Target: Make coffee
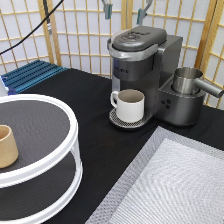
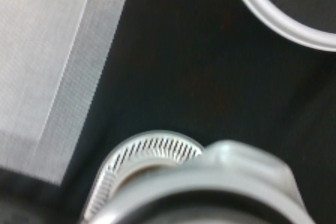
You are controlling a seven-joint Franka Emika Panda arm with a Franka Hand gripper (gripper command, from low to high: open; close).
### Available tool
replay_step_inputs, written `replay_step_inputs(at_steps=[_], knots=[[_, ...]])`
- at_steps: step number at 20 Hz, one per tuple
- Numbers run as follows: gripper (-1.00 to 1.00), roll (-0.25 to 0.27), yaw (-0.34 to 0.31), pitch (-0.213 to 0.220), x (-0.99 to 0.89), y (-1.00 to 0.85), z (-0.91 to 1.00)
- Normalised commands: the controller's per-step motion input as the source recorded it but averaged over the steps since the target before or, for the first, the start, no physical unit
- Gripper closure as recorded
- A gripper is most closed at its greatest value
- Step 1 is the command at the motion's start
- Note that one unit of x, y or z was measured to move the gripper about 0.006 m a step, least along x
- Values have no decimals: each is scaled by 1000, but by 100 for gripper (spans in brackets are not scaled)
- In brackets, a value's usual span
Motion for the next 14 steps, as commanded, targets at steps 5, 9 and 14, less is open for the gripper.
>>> replay_step_inputs(at_steps=[5,9,14], knots=[[-100,0,375,0,-51,0,-439],[-100,1,367,-13,0,-102,146],[-100,82,268,-95,17,-418,817]])
